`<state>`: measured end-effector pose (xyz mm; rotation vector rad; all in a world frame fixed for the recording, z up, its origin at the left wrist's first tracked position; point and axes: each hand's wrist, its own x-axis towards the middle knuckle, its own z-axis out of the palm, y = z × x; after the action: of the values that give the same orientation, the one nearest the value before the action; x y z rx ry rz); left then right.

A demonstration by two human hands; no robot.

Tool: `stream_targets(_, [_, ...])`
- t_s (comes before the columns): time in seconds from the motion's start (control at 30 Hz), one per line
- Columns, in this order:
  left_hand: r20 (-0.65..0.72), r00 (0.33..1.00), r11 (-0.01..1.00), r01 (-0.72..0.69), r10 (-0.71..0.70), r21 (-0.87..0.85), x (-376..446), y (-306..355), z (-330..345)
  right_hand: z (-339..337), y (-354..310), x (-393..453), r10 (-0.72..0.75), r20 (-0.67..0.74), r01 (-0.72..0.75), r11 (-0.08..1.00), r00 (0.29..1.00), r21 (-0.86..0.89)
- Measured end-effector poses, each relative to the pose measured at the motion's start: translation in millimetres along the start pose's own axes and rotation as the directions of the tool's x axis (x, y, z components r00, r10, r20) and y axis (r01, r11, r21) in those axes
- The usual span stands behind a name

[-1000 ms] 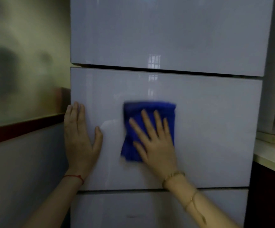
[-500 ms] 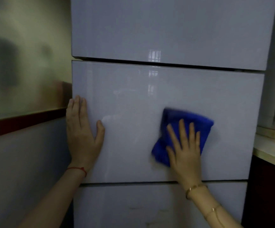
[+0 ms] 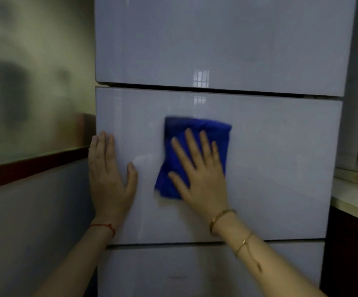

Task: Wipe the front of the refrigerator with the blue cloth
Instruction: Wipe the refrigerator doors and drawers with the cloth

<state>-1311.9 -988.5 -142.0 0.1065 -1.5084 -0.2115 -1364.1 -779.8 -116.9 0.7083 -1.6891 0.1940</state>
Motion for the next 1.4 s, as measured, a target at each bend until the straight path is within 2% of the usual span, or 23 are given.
stream_targets(0.1, [0.003, 1.0, 1.0, -0.016, 0.016, -0.005, -0.4, -1.3, -1.6, 8.4, -3.4, -42.3, -0.148, 0.07, 0.151, 0.988, 0.987, -0.044])
stream_targets(0.17, [-0.003, 1.0, 1.0, -0.024, 0.024, -0.006, -0.1, -0.9, -2.1, 1.7, 22.3, -55.3, -0.147, 0.068, 0.151, 0.986, 0.987, -0.064])
stream_targets(0.23, [-0.004, 1.0, 1.0, -0.018, 0.018, -0.014, 0.6, 0.0, -2.2, -10.9, 55.7, -53.9, 0.045, 0.016, -0.044, 0.998, 0.999, -0.049])
stream_targets(0.33, [-0.015, 1.0, 1.0, -0.015, 0.015, -0.004, -0.3, 0.7, -0.1, -28.2, 91.2, -10.3, 0.391, -0.066, -0.388, 0.92, 0.918, 0.048])
stream_targets(0.4, [-0.014, 1.0, 1.0, -0.022, 0.021, -0.004, -0.4, 0.5, 0.9, -32.0, 86.4, 30.8, 0.441, -0.108, -0.435, 0.897, 0.891, 0.077])
stream_targets(0.47, [-0.019, 1.0, 1.0, -0.024, 0.024, -0.003, -0.2, -0.2, 1.5, -28.8, 61.5, 56.6, 0.336, -0.109, -0.331, 0.942, 0.936, 0.063])
stream_targets(0.57, [-0.01, 1.0, 1.0, -0.017, 0.017, -0.008, -2.1, -1.1, 0.8, -13.0, 15.6, 42.7, 0.077, -0.052, -0.075, 0.996, 0.996, 0.041])
stream_targets(0.67, [0.0, 1.0, 1.0, -0.024, 0.024, -0.006, -0.9, -1.1, -1.2, 1.5, -10.5, -6.2, -0.093, 0.033, 0.092, 0.995, 0.995, 0.04])
stream_targets(0.8, [0.052, 0.998, 0.999, 0.036, -0.034, -0.029, -19.2, 5.4, -9.9, 4.2, -7.8, -73.9, -0.246, 0.144, 0.242, 0.969, 0.958, 0.044])
stream_targets(0.87, [0.1, 0.994, 0.998, 0.045, -0.04, -0.046, -58.5, 8.3, -23.1, -1.7, -2.4, -105.1, -0.201, 0.157, 0.183, 0.976, 0.967, 0.12])
stream_targets(0.97, [0.145, 0.988, 0.996, 0.067, -0.058, -0.062, -136.1, 5.7, -51.2, -9.9, 0.2, -154.1, -0.058, 0.181, 0.009, 0.966, 0.982, 0.259])
stream_targets(1.03, [0.174, 0.979, 0.991, 0.116, -0.103, -0.068, -183.3, 3.6, -64.4, -9.6, -5.5, -188.1, -0.043, 0.189, -0.012, 0.96, 0.981, 0.28])
stream_targets(1.13, [0.235, 0.958, 0.982, 0.183, -0.167, -0.047, -239.9, 0.5, -68.8, 6.1, -27.8, -230.1, -0.097, 0.217, 0.043, 0.97, 0.971, 0.239])
stream_targets(1.23, [0.296, 0.939, 0.982, 0.186, -0.174, -0.015, -279.3, -12.7, -63.4, 34.1, -53.7, -254.9, -0.141, 0.238, 0.11, 0.984, 0.961, 0.137])
stream_targets(1.4, [0.28, 0.952, 0.992, 0.128, -0.125, 0.007, -309.1, -43.0, -45.2, 73.5, -69.3, -282.4, -0.134, 0.137, 0.138, 0.99, 0.982, -0.02])
